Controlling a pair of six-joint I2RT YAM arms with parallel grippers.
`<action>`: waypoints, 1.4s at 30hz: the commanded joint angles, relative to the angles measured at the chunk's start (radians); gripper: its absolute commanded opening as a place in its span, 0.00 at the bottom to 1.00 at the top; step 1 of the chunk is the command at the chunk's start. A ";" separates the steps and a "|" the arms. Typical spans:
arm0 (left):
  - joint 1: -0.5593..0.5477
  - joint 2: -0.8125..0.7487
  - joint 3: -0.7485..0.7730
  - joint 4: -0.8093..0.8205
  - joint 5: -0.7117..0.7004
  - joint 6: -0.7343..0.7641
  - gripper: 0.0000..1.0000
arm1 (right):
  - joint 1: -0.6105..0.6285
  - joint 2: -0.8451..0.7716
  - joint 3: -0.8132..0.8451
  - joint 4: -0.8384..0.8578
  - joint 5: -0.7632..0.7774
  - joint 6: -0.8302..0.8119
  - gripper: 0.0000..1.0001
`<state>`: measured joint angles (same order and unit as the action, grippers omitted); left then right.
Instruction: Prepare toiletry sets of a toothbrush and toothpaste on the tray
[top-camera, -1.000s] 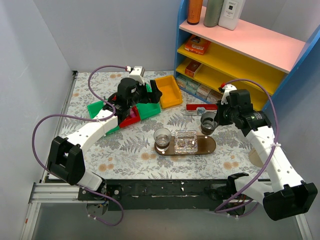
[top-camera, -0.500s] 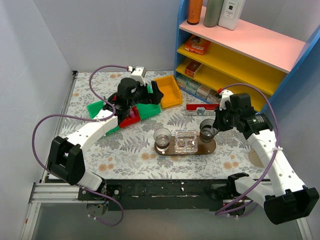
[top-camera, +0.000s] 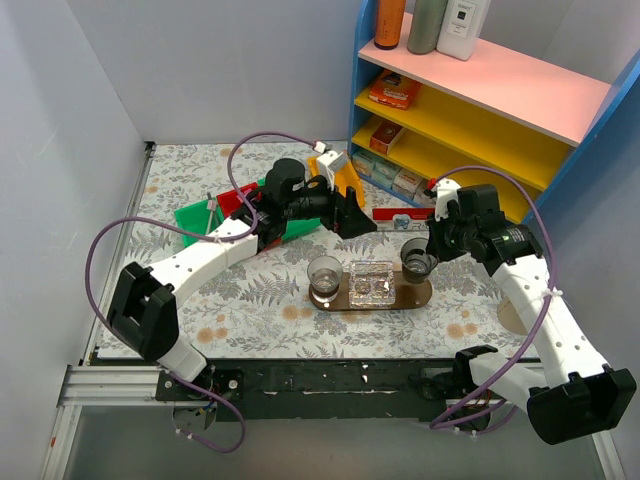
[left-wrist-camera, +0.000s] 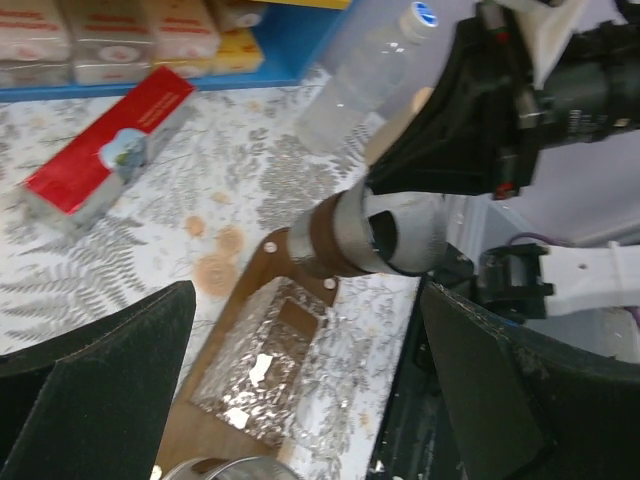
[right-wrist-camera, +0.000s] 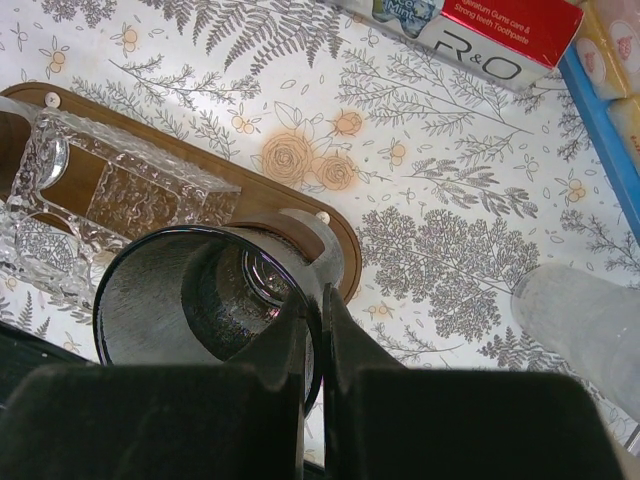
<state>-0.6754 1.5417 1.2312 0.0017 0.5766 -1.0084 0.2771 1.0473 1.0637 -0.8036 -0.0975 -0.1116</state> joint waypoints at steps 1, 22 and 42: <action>-0.045 0.024 0.059 0.029 0.135 -0.047 0.96 | 0.005 0.003 0.010 0.106 -0.036 -0.039 0.01; -0.254 0.245 0.272 -0.137 -0.256 -0.019 0.71 | 0.005 -0.043 -0.022 0.141 -0.084 -0.066 0.01; -0.319 0.314 0.340 -0.181 -0.336 0.019 0.00 | 0.005 -0.043 -0.002 0.124 -0.025 -0.013 0.06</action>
<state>-0.9768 1.8679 1.5349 -0.1585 0.2584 -1.0096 0.2798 1.0218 1.0298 -0.7532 -0.1333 -0.1539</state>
